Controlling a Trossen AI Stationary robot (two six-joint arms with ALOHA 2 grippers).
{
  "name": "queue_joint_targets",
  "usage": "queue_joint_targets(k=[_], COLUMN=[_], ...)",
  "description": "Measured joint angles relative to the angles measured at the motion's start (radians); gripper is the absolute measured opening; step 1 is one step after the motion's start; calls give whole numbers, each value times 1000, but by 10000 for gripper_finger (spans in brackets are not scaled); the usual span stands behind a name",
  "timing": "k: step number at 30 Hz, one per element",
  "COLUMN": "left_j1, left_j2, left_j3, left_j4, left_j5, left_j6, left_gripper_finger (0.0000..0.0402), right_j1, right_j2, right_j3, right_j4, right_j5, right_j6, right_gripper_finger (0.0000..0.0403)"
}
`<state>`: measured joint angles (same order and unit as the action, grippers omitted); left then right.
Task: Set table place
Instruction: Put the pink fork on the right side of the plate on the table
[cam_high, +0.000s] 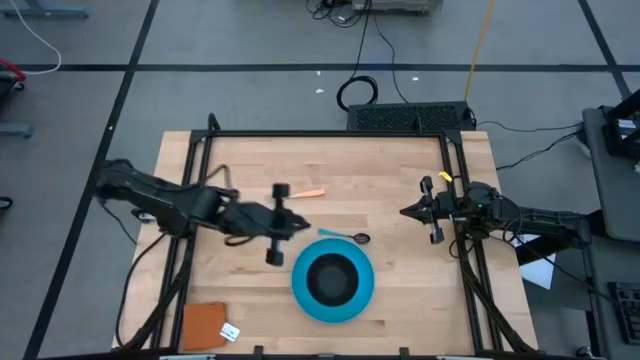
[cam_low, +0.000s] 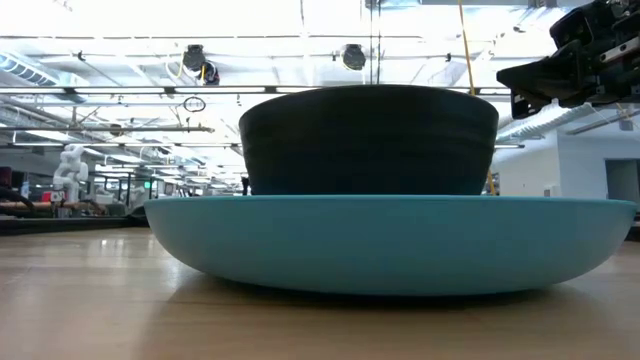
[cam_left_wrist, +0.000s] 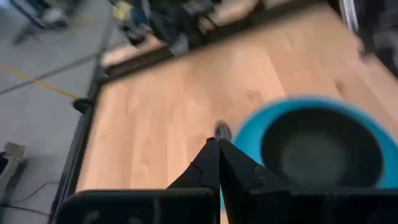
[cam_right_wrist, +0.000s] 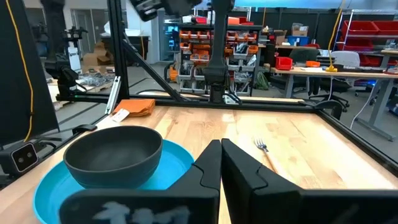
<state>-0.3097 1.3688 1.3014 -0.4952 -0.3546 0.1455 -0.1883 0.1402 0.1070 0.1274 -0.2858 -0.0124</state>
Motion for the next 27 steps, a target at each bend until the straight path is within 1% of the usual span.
queue_joint_targets(k=[6,9,13,15,18,22,24,27], left_j1=[8,24,53,67,99,147,174,208], left_j2=[-227,-305,-381,-400,-402,-402,-405,-438], left_j3=[-351,-502,-696,-799,-944,-1107,-1151,-1184], left_j4=[308,433,666,802,1005,1188,1259,1276], left_j5=[-6,-12,-13,-13,-13,-13,-13,14], left_j6=[-23,-28,-24,-14,-12,-17,-17,-18], left_gripper_finger=[1,1,1,1,1,1,0,0], right_j1=[0,0,0,0,0,-6,-25,-61], right_j2=[7,22,48,66,107,183,234,319], right_j3=[0,0,0,0,0,1,22,61], right_j4=[14,24,47,66,142,222,220,222], right_j5=[0,0,0,0,0,0,2,38], right_j6=[7,0,0,0,9,52,66,82], right_gripper_finger=[0,0,0,0,0,0,0,0])
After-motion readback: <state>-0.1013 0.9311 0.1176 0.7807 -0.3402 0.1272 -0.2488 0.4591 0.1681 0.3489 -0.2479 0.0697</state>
